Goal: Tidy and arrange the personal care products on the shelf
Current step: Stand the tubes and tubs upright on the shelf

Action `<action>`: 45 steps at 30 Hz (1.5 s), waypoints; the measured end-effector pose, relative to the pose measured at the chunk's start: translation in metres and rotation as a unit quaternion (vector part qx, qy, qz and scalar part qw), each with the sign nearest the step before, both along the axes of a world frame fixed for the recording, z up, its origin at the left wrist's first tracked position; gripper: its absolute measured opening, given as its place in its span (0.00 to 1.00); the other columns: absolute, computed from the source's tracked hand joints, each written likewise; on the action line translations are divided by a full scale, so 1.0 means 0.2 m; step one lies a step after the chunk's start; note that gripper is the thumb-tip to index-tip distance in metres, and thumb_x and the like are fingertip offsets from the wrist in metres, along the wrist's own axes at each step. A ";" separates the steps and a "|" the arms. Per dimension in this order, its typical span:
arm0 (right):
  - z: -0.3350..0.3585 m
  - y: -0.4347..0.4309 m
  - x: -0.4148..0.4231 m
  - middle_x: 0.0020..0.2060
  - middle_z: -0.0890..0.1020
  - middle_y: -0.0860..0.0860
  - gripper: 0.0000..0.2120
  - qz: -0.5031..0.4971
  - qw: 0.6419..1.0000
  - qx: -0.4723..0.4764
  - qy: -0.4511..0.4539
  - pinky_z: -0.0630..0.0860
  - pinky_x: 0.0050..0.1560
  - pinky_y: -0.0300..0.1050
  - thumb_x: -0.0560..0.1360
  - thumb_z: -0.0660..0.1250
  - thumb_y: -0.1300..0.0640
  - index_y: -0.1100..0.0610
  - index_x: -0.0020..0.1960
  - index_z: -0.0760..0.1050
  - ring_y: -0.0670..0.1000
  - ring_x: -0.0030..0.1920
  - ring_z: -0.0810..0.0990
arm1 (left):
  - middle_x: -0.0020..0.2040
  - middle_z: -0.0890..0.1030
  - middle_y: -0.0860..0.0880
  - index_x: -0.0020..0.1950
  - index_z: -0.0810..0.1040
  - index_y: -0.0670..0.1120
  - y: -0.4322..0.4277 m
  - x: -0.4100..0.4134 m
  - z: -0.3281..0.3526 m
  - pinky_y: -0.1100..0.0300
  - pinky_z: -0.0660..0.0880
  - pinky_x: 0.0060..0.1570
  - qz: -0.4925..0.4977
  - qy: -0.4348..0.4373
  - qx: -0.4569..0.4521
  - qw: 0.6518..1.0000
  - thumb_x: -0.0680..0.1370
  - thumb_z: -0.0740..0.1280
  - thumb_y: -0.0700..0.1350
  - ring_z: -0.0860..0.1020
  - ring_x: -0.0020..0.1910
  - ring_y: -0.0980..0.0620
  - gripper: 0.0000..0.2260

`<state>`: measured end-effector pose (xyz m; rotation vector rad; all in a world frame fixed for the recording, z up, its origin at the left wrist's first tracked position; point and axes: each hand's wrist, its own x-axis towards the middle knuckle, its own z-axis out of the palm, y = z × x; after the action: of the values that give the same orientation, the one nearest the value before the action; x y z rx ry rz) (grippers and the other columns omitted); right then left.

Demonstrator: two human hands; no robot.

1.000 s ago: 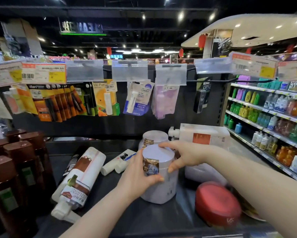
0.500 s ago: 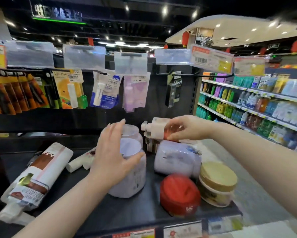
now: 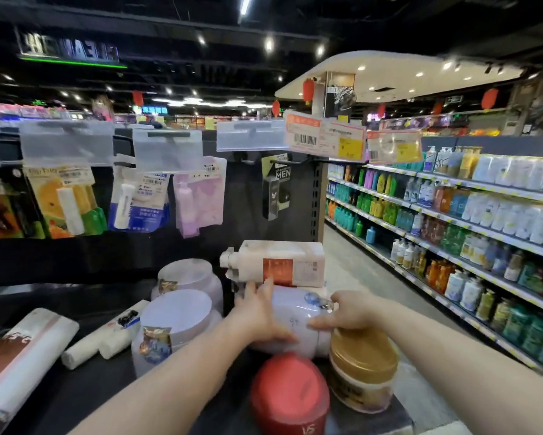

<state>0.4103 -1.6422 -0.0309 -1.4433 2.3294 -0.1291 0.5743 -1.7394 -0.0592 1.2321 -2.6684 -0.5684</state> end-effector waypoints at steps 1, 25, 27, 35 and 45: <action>-0.01 -0.01 -0.01 0.62 0.74 0.50 0.39 -0.010 1.000 0.006 -0.018 0.64 0.52 0.38 0.65 0.68 0.31 0.52 0.69 0.66 0.52 0.59 0.73 | 0.75 0.45 0.42 0.76 0.40 0.50 -0.02 -0.01 -0.01 0.48 0.60 0.71 0.008 0.013 0.028 0.999 0.61 0.77 0.57 0.52 0.74 0.40 0.57; 0.39 0.28 0.41 0.56 0.79 0.45 0.35 0.009 0.885 -0.412 -0.218 0.77 0.55 0.43 0.64 0.77 0.57 0.50 0.68 0.68 0.45 0.54 0.78 | 0.56 0.59 0.52 0.73 0.56 0.55 0.37 0.27 0.22 0.74 0.59 0.43 0.085 0.424 0.051 0.900 0.65 0.75 0.47 0.60 0.46 0.59 0.42; 0.43 0.33 0.51 0.59 0.77 0.44 0.40 0.015 0.893 -0.422 -0.156 0.71 0.62 0.46 0.63 0.78 0.54 0.49 0.71 0.65 0.47 0.59 0.75 | 0.56 0.59 0.52 0.73 0.55 0.54 0.44 0.37 0.24 0.75 0.62 0.40 0.076 0.444 0.082 0.889 0.66 0.76 0.45 0.62 0.44 0.59 0.42; 0.49 0.46 0.89 0.74 0.61 0.43 0.44 0.160 0.911 -0.379 -0.019 0.57 0.69 0.36 0.64 0.76 0.49 0.46 0.74 0.57 0.39 0.71 0.59 | 0.67 0.69 0.47 0.72 0.58 0.52 0.61 0.79 0.20 0.46 0.71 0.63 0.092 0.481 0.166 0.856 0.51 0.77 0.54 0.69 0.65 0.46 0.52; 0.21 0.34 1.09 0.73 0.64 0.46 0.43 0.275 0.917 -0.288 0.016 0.56 0.67 0.34 0.65 0.76 0.48 0.50 0.74 0.59 0.43 0.72 0.60 | 0.59 0.72 0.51 0.66 0.58 0.52 0.62 1.06 -0.09 0.49 0.74 0.55 0.209 0.303 0.165 0.915 0.48 0.72 0.67 0.73 0.57 0.48 0.51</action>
<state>0.6286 -1.5746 0.0119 -2.3399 1.8814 -0.6756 0.7855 -1.6161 -0.0781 1.3649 -1.7805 -1.1337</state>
